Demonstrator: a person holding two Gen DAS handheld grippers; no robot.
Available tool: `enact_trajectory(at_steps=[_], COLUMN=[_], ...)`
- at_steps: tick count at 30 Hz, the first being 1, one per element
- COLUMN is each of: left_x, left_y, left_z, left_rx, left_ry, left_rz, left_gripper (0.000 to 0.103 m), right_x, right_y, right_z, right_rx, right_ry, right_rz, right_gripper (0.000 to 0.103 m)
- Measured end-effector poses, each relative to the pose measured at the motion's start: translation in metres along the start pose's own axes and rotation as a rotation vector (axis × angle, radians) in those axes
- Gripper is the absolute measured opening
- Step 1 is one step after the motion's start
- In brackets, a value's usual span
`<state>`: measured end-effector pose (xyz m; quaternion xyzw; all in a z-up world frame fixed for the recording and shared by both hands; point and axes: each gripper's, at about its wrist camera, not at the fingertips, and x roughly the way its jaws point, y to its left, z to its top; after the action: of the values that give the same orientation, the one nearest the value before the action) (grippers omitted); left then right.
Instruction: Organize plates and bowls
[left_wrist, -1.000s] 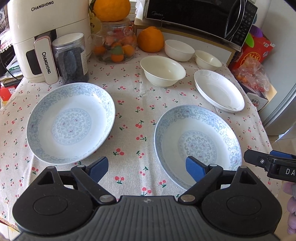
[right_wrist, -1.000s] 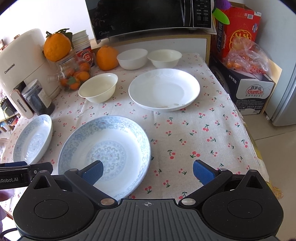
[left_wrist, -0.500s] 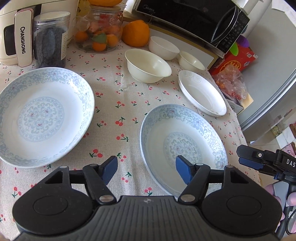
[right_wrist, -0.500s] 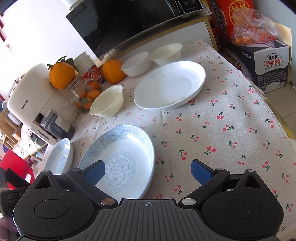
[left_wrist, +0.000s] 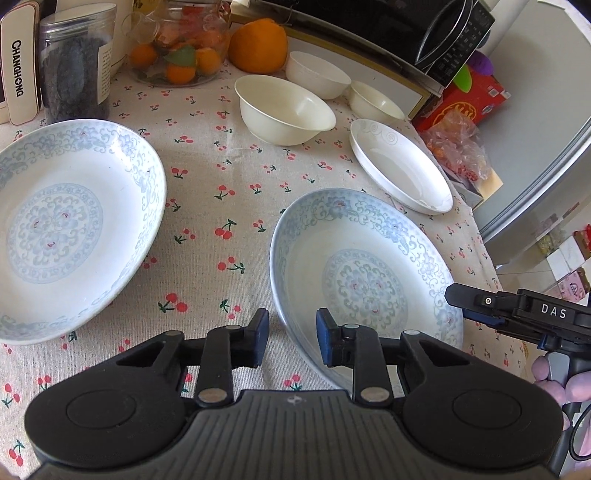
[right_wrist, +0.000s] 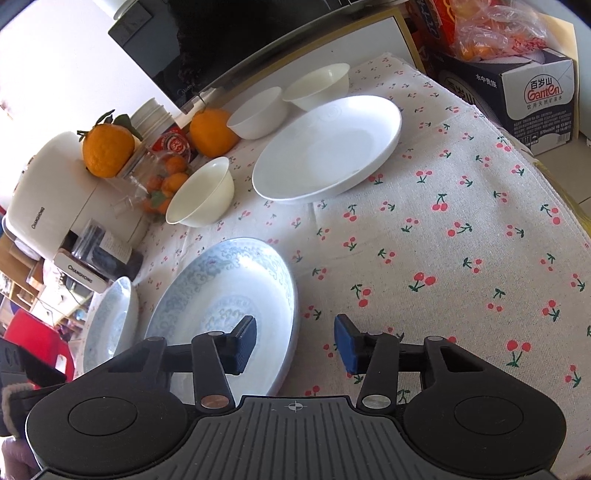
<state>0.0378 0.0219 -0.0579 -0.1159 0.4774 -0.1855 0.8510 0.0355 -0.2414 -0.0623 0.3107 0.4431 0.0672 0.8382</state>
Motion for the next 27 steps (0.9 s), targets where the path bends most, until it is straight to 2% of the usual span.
enact_trajectory(at_steps=[4, 9, 10, 17, 27], left_x=[0.003, 0.004, 0.004, 0.002, -0.006], left_y=[0.001, 0.001, 0.000, -0.002, 0.007], left_z=[0.001, 0.002, 0.002, 0.002, 0.016], left_rx=[-0.003, -0.007, -0.002, 0.033, 0.039], left_ry=[0.000, -0.007, -0.009, -0.029, -0.096], left_rz=[0.007, 0.009, 0.010, 0.036, 0.089], left_gripper=[0.014, 0.012, 0.012, 0.011, 0.011], right_x=[0.006, 0.013, 0.013, 0.016, 0.030], right_y=[-0.005, -0.004, -0.003, 0.009, 0.030], right_z=[-0.001, -0.003, -0.003, -0.003, 0.005], right_rx=[0.072, 0.083, 0.077, 0.030, 0.003], right_ry=[0.026, 0.035, 0.034, 0.010, -0.013], right_rz=[0.026, 0.025, 0.027, -0.013, -0.009], right_gripper=[0.033, 0.012, 0.011, 0.010, 0.010])
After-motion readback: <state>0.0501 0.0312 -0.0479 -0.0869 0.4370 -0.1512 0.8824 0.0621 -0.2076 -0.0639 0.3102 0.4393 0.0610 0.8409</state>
